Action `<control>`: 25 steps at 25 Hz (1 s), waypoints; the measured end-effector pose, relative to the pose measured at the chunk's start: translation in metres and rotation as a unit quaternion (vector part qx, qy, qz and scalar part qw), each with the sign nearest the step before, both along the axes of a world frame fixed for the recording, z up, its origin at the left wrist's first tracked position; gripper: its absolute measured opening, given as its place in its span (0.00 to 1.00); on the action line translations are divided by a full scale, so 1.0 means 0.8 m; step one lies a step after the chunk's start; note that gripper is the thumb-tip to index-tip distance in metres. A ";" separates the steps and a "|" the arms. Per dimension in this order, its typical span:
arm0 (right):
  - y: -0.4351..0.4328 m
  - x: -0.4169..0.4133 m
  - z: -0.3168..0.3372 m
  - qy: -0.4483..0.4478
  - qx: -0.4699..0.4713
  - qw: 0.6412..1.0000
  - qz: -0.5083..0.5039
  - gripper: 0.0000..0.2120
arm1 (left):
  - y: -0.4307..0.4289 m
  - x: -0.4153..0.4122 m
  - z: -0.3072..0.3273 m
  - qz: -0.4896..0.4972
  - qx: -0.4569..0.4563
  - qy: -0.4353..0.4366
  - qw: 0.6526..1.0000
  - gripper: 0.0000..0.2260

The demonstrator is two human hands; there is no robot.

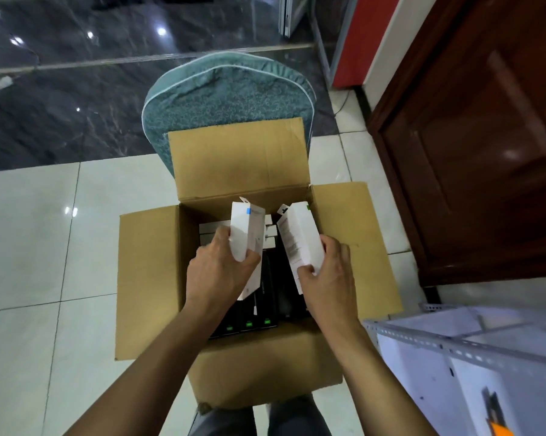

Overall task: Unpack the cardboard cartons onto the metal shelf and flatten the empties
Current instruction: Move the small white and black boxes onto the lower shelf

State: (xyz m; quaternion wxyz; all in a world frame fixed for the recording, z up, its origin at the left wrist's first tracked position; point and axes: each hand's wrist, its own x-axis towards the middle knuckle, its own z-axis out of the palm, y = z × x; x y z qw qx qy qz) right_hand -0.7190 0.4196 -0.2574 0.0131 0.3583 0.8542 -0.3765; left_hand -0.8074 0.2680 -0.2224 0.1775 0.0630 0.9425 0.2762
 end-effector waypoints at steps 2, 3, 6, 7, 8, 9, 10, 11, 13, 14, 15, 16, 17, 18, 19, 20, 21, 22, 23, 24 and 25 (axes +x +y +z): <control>-0.001 0.003 0.023 0.011 -0.002 0.999 -0.032 0.28 | 0.002 -0.002 0.020 -0.014 0.009 -0.001 1.000 0.27; -0.002 0.004 0.031 0.018 -0.003 0.999 -0.050 0.27 | 0.005 -0.003 0.030 -0.021 0.015 -0.002 1.000 0.26; -0.009 0.012 0.060 0.044 -0.001 0.994 -0.097 0.26 | 0.009 -0.007 0.047 -0.043 0.028 -0.001 0.999 0.24; -0.013 0.015 0.069 0.049 -0.003 0.992 -0.113 0.26 | 0.008 -0.008 0.053 -0.053 0.028 0.000 0.998 0.24; -0.015 0.019 0.080 0.053 -0.002 0.990 -0.130 0.26 | 0.008 -0.009 0.061 -0.065 0.030 0.003 0.997 0.23; -0.018 0.023 0.088 0.055 0.003 0.988 -0.143 0.26 | 0.008 -0.010 0.067 -0.075 0.033 0.008 0.997 0.23; -0.020 0.027 0.096 0.057 0.012 0.986 -0.154 0.26 | 0.008 -0.010 0.074 -0.084 0.035 0.014 0.996 0.23; -0.021 0.031 0.103 0.058 0.020 0.984 -0.165 0.26 | 0.009 -0.011 0.081 -0.093 0.032 0.020 0.995 0.23; -0.025 0.042 0.119 0.062 0.030 0.978 -0.195 0.26 | 0.012 -0.011 0.096 -0.113 0.032 0.027 0.993 0.23; -0.028 0.047 0.127 0.065 0.033 0.975 -0.210 0.26 | 0.013 -0.010 0.103 -0.123 0.036 0.029 0.991 0.23; -0.030 0.054 0.135 0.069 0.038 0.971 -0.224 0.27 | 0.016 -0.009 0.110 -0.138 0.039 0.034 0.989 0.23; -0.031 0.061 0.141 0.074 0.042 0.968 -0.235 0.27 | 0.018 -0.007 0.117 -0.152 0.044 0.041 0.987 0.22; -0.033 0.068 0.147 0.079 0.045 0.965 -0.247 0.27 | 0.021 -0.005 0.123 -0.167 0.049 0.044 0.984 0.21; -0.035 0.076 0.154 0.085 0.045 0.960 -0.261 0.27 | 0.025 -0.002 0.131 -0.182 0.054 0.043 0.981 0.21; -0.036 0.082 0.159 0.089 0.045 0.957 -0.272 0.27 | 0.029 0.002 0.138 -0.193 0.055 0.041 0.979 0.21; -0.036 0.089 0.164 0.095 0.048 0.953 -0.284 0.27 | 0.034 0.007 0.145 -0.206 0.057 0.043 0.976 0.21; -0.035 0.097 0.168 0.101 0.052 0.949 -0.294 0.27 | 0.039 0.013 0.151 -0.218 0.060 0.046 0.973 0.21; -0.035 0.104 0.172 0.106 0.055 0.945 -0.304 0.27 | 0.043 0.020 0.158 -0.230 0.066 0.051 0.970 0.20; -0.035 0.114 0.178 0.108 0.057 0.941 -0.316 0.26 | 0.049 0.029 0.165 -0.245 0.073 0.056 0.965 0.20; -0.035 0.122 0.183 0.109 0.056 0.937 -0.328 0.27 | 0.053 0.036 0.170 -0.257 0.079 0.061 0.961 0.19; -0.035 0.133 0.187 0.111 0.059 0.932 -0.341 0.27 | 0.059 0.045 0.176 -0.269 0.084 0.065 0.957 0.18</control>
